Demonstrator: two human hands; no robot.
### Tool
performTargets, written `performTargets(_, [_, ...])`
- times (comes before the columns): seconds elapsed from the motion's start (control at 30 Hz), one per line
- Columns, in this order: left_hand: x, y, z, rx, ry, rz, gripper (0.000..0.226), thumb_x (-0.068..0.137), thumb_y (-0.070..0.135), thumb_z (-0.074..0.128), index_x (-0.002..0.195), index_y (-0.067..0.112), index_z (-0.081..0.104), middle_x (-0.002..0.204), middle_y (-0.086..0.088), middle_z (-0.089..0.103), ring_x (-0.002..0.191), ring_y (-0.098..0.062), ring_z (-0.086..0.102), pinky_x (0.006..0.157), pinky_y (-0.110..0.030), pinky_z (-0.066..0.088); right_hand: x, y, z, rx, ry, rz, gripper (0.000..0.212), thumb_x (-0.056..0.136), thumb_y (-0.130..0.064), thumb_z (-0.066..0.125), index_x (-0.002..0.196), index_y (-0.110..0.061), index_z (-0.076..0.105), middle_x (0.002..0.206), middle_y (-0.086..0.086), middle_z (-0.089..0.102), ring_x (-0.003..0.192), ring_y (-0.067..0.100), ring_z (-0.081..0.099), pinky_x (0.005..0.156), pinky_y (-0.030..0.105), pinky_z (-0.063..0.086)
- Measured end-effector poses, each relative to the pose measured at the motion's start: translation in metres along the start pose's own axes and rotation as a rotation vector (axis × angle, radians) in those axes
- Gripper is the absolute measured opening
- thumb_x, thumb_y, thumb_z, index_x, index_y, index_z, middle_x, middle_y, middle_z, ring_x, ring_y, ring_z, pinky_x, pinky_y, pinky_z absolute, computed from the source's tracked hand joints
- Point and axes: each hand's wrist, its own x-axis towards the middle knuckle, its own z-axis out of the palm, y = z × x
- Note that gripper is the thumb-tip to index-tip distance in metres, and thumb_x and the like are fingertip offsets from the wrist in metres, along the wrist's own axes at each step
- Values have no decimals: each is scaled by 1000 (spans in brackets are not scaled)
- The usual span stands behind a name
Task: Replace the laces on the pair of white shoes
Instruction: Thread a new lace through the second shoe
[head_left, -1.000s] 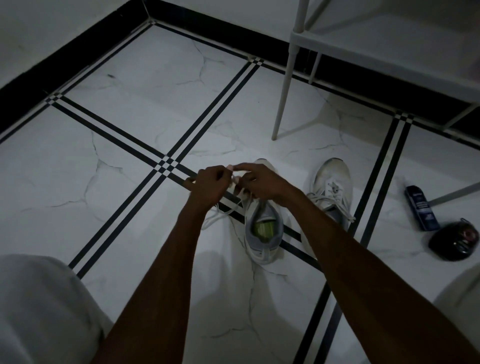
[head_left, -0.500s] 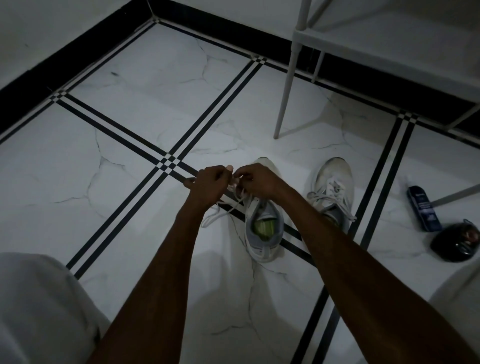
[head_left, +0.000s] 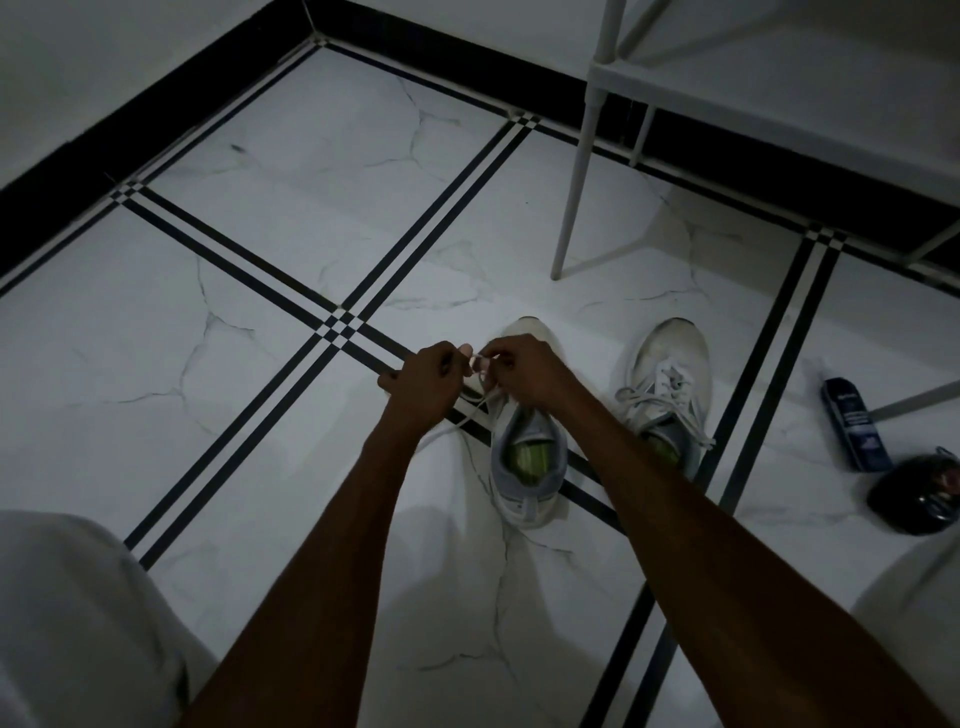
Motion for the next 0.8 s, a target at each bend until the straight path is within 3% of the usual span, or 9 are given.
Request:
performTargets(0.1, [-10,5,15,12,34,-27,44,103,51,44,88,13,62,85,0,69,85,-19,62,79,-33,30,3,21,3,-134,126,76,25,90,-19,53,99,-21,76,100,6,75,90,21,67,87,38,54])
performTargets(0.17, [-15,8,27,42,14,-50,28,103,34,49,88,12,57,85,-5,64,88,-24,60,77,-35,32,4,34,7,-147,102,124,27,88,-23,52,102,-30,74,104,1,73,97,24,65,94,46,50])
performTargets(0.23, [-18,9,38,37,3,-83,21,101,28,48,87,15,55,87,-5,62,89,-26,59,85,-42,43,4,41,12,-137,81,95,25,92,-18,54,104,-29,73,105,1,73,99,24,64,94,47,50])
performTargets(0.33, [-21,5,51,-71,38,-99,29,99,29,47,89,5,61,90,-14,67,90,-33,65,80,-43,52,0,47,18,-52,122,26,23,96,-15,52,100,-21,74,102,1,74,96,20,66,91,44,52])
performTargets(0.47, [-23,8,51,-120,96,-134,27,104,19,51,98,-3,67,97,-20,71,93,-33,66,80,-41,51,-1,44,28,23,138,-27,23,98,-13,50,102,-14,73,101,3,74,96,20,66,92,42,52])
performTargets(0.67, [-3,-7,52,-192,222,-160,29,104,25,52,95,2,68,94,-14,72,91,-28,66,80,-41,52,10,37,32,117,112,-92,23,101,-18,51,102,-9,72,100,6,74,92,18,67,89,34,53])
performTargets(0.8, [4,-14,48,-237,198,-155,29,104,29,55,96,6,70,96,-9,73,88,-23,67,81,-40,54,15,36,28,171,92,-88,22,102,-18,51,100,-10,72,97,3,74,90,15,68,83,23,52])
